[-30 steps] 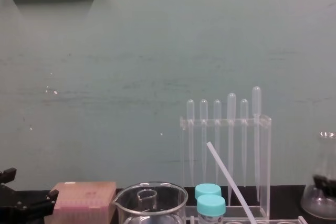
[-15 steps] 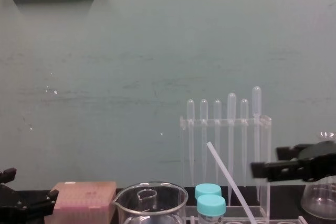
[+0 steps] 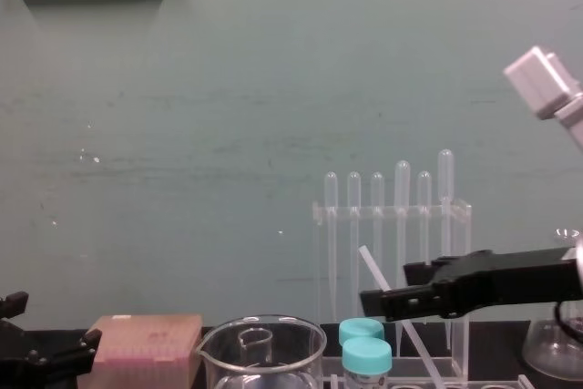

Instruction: Pick up the stirring rod with one hand, then place it down.

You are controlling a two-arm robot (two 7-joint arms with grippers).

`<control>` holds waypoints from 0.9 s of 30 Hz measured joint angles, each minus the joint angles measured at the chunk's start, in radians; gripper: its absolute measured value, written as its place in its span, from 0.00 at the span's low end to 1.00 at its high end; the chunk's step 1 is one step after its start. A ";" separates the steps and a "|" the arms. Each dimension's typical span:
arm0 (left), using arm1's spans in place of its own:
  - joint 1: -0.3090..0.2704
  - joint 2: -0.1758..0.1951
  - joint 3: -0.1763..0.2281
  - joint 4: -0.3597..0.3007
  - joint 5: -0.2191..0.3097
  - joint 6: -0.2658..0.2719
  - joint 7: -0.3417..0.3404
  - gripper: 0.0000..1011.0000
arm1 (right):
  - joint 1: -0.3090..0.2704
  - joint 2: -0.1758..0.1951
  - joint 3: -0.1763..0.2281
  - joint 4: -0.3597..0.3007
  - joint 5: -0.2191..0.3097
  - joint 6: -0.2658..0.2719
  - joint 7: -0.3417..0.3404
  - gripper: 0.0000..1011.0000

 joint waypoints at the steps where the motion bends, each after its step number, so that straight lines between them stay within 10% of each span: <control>1: 0.000 0.000 0.000 0.000 0.000 0.000 0.000 0.99 | 0.006 -0.006 -0.002 0.009 -0.002 0.000 0.000 0.99; 27: 0.000 0.000 0.000 0.000 0.000 0.000 0.000 0.99 | 0.056 -0.067 -0.021 0.105 -0.023 0.000 0.003 0.88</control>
